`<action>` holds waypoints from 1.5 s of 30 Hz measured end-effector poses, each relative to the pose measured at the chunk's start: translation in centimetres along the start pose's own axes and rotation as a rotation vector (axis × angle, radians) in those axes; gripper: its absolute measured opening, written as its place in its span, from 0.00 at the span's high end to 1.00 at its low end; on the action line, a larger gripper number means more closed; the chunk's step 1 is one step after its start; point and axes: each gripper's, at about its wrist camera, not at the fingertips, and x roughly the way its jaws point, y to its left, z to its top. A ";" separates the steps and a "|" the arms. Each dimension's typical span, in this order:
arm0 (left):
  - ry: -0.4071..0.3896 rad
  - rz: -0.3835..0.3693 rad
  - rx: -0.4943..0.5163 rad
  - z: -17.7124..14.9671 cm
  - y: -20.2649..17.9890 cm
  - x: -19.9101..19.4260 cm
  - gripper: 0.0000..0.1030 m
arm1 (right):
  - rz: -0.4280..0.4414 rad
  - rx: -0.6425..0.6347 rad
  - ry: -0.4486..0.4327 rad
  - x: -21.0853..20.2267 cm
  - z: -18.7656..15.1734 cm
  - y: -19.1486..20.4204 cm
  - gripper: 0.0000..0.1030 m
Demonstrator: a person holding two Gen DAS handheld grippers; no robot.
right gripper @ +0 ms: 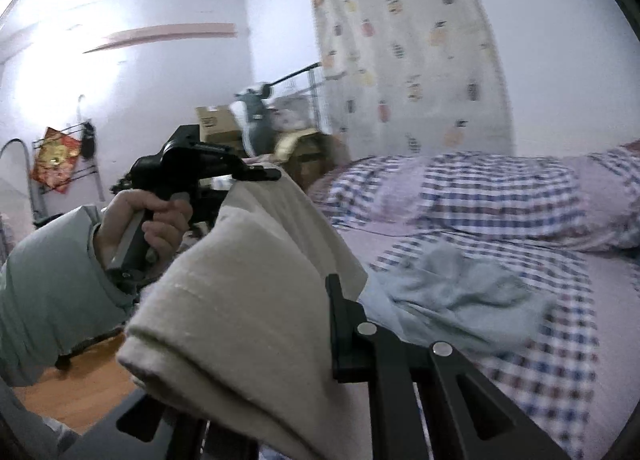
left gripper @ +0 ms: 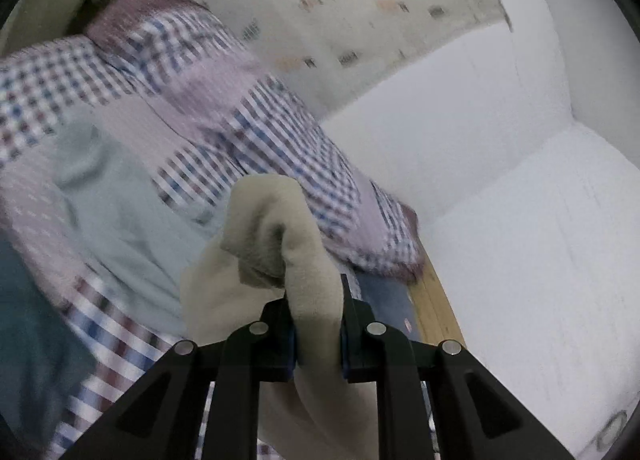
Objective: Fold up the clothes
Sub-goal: 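Carry the folded khaki garment with the left tool off the bed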
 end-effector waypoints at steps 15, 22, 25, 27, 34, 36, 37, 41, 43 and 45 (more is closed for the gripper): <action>-0.218 0.249 -0.113 12.5 16.8 -8.6 0.86 | 0.170 -0.135 0.049 22.4 0.7 7.2 0.92; -0.250 0.255 -0.093 12.5 20.7 -12.7 0.86 | 0.175 -0.252 0.035 26.9 -2.3 11.8 0.92; -0.264 0.252 -0.058 10.6 22.3 -14.9 0.86 | 0.183 -0.298 0.036 28.1 -4.4 13.9 0.92; -0.276 0.257 -0.045 9.0 24.2 -16.4 0.85 | 0.192 -0.325 0.062 28.6 -6.9 15.6 0.92; -0.355 0.264 -0.101 3.3 31.3 -21.2 0.85 | 0.209 -0.435 0.166 29.7 -14.0 20.9 0.91; -0.369 0.280 -0.121 2.2 32.9 -22.1 0.85 | 0.214 -0.460 0.192 29.8 -15.5 22.3 0.90; -0.375 0.287 -0.130 1.7 33.6 -22.5 0.85 | 0.214 -0.473 0.205 29.9 -16.2 23.0 0.90; -0.379 0.336 -0.170 0.4 36.1 -23.1 0.84 | 0.190 -0.506 0.284 30.3 -18.2 24.4 0.61; -0.357 0.387 -0.170 0.1 37.0 -22.9 0.83 | 0.186 -0.505 0.318 30.0 -18.7 24.5 0.50; -0.331 0.461 -0.147 -0.3 37.4 -22.7 0.77 | 0.196 -0.502 0.336 29.4 -18.9 24.3 0.43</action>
